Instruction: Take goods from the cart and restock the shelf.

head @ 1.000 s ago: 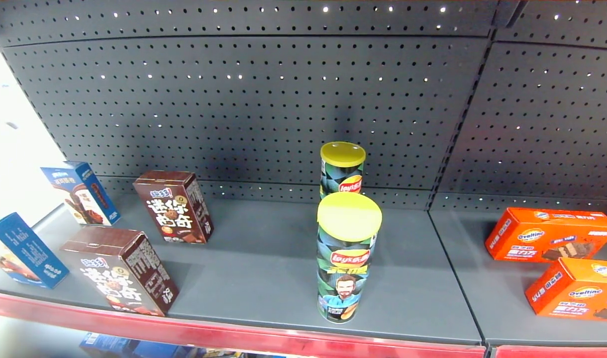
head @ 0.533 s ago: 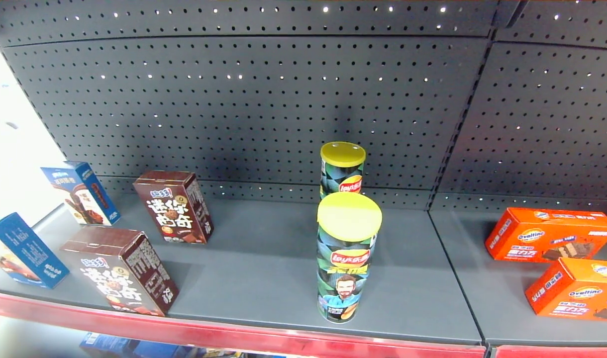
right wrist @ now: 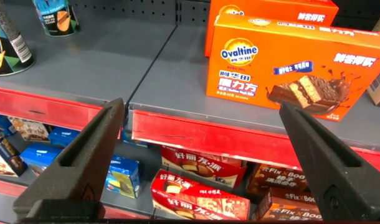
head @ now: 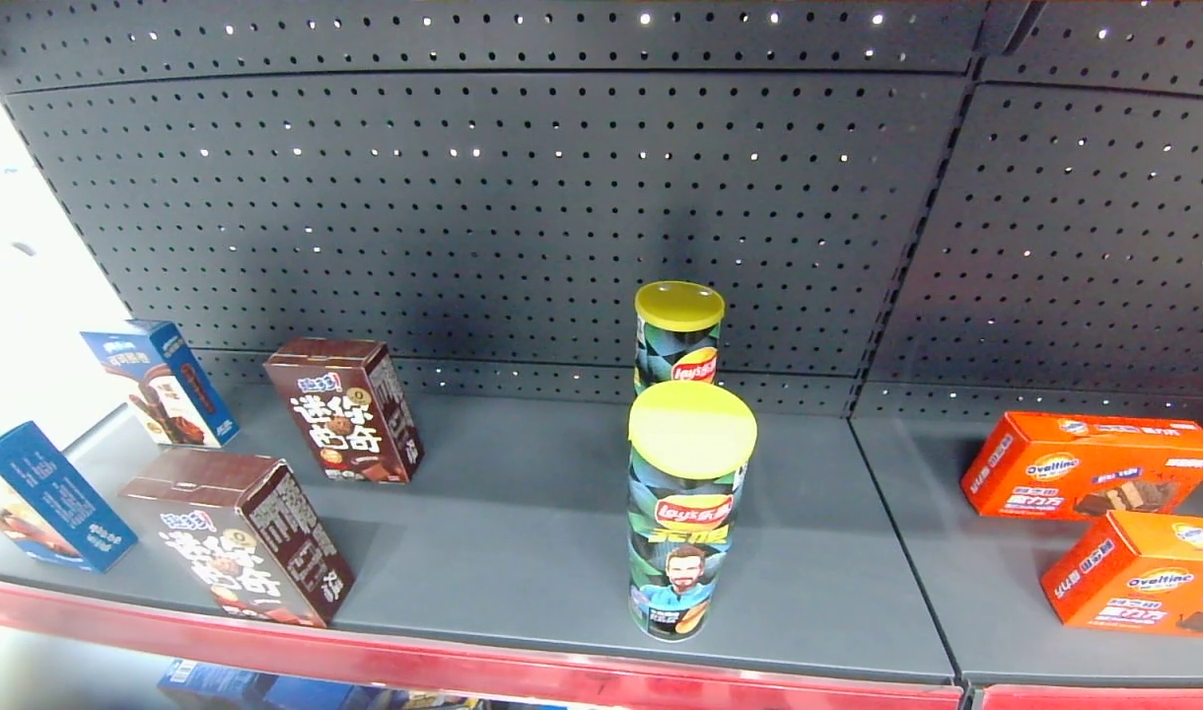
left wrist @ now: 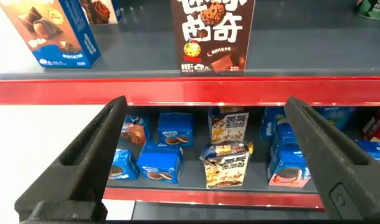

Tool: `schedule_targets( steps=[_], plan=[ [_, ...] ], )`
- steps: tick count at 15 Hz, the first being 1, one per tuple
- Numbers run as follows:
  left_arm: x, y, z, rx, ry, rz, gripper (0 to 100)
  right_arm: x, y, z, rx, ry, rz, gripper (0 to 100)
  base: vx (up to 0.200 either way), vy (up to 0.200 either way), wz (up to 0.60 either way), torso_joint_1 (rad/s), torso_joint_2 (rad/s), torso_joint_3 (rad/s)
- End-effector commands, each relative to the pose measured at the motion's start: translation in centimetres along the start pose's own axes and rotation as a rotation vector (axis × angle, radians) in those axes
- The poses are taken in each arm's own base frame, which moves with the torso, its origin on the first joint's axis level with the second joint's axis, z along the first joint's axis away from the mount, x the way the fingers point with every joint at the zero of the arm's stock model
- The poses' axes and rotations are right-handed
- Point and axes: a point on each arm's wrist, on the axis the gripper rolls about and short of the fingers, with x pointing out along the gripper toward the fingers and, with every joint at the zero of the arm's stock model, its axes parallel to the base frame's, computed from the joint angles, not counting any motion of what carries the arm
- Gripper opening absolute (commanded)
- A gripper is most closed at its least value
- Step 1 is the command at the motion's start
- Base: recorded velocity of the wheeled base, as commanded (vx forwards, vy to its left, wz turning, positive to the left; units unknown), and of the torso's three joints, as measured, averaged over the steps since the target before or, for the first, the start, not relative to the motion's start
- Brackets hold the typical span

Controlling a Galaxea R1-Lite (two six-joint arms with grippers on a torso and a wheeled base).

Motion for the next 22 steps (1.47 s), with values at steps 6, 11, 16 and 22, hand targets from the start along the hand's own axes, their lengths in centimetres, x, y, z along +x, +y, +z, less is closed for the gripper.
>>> schedule_targets(
  steps=[6,11,16,22],
  plan=[
    [-0.04,0.01,0.00,-0.007,-0.007,0.005,100,0.00,0.11,-0.02,0.006,0.003,0.051,100,0.000,0.000,0.00,0.000,0.00,0.000],
    [-0.04,0.00,0.00,-0.003,-0.007,0.006,100,0.01,0.11,-0.03,0.007,0.001,0.052,100,0.000,0.000,0.00,0.000,0.00,0.000],
    [-0.05,-0.01,0.00,0.004,-0.008,0.002,100,0.01,0.12,-0.04,0.006,0.003,0.054,100,-0.120,0.000,0.00,0.003,0.00,0.003],
    [-0.05,-0.01,0.00,0.001,-0.008,0.000,100,0.02,0.12,-0.07,0.006,0.003,0.054,100,0.000,0.000,-0.10,0.000,0.00,0.000]
  ],
)
